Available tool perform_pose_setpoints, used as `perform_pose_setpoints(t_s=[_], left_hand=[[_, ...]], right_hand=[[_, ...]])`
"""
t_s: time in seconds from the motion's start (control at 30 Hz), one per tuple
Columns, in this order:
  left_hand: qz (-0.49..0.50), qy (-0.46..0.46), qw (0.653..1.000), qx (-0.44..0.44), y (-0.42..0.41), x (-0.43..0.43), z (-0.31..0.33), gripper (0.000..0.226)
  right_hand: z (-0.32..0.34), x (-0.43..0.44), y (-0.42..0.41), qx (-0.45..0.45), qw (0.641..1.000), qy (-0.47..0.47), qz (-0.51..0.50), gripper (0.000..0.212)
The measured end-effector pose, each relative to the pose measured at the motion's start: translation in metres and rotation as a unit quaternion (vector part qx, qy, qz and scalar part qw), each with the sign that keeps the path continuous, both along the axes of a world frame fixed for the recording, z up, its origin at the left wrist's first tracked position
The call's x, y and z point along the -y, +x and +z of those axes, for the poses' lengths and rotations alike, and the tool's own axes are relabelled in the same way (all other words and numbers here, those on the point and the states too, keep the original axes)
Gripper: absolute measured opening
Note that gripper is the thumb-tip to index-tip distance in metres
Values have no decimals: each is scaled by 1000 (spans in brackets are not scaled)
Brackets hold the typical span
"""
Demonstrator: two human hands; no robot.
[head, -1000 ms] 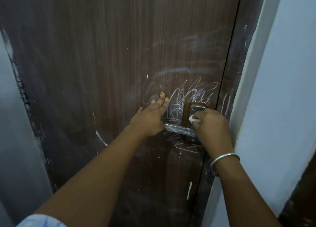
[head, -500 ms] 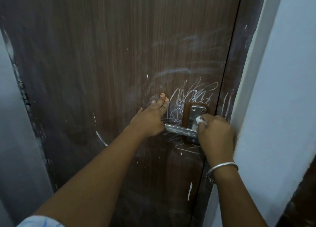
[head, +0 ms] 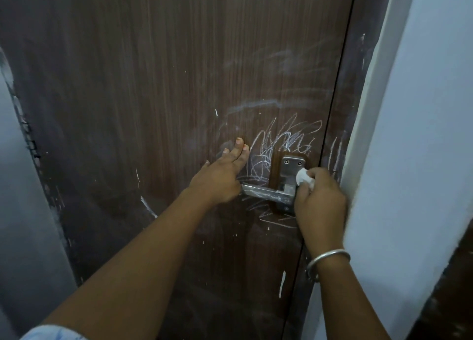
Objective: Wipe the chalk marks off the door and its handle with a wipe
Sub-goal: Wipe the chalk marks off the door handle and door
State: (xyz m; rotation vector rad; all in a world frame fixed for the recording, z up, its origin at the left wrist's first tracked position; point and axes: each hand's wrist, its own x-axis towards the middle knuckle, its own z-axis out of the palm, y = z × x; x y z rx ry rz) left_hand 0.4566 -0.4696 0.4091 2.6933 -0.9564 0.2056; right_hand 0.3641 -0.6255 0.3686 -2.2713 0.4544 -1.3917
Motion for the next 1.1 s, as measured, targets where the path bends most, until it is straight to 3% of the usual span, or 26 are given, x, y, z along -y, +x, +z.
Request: perform_pose_setpoints(t_s=[0.17, 0.33, 0.67, 0.83, 0.9, 0.93, 1.03, 1.1], left_hand=[[-1, 0, 1000, -4, 2, 0, 0, 83], [-3, 0, 1000, -9, 2, 0, 1, 82], [-7, -10, 1000, -17, 1, 0, 1, 84], [-5, -14, 1000, -15, -1, 0, 0, 83], [-4, -13, 1000, -17, -1, 0, 0, 84], [-4, -13, 1000, -17, -1, 0, 0, 84], [-6, -9, 1000, -16, 0, -1, 0, 84], [-6, -7, 1000, -15, 0, -1, 0, 84]], right_hand=[[-28, 5, 11, 58, 997, 6, 45, 22], [-45, -1, 10, 107, 987, 101, 68, 22], [-55, 2, 17, 153, 982, 86, 73, 21], [-61, -6, 14, 153, 969, 184, 68, 17], [-59, -14, 16, 170, 934, 305, 76, 12], [-58, -20, 17, 185, 899, 385, 92, 11], [-62, -44, 22, 216, 744, 609, 167, 18], [-58, -57, 27, 241, 641, 698, 212, 21]])
